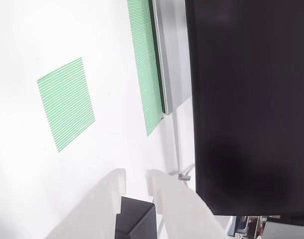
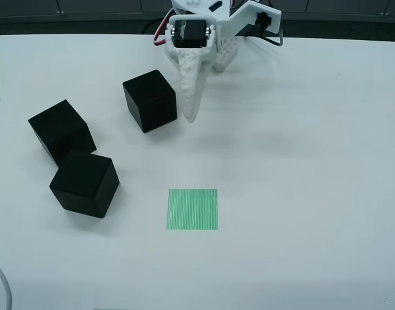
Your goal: Stack 3 Blocks on the chosen place.
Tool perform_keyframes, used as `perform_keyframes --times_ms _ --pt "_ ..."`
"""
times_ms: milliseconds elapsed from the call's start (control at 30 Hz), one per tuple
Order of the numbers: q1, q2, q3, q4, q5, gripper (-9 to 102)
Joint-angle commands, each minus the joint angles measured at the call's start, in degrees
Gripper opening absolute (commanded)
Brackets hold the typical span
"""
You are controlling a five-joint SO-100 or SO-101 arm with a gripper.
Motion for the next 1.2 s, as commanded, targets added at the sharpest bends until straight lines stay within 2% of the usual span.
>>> perform_keyframes --times_ms 0,1167 --pt "0.4 0.7 2.5 -0.9 -0.3 0" --pt "-2.0 0.8 2.5 -1.1 -0.2 0"
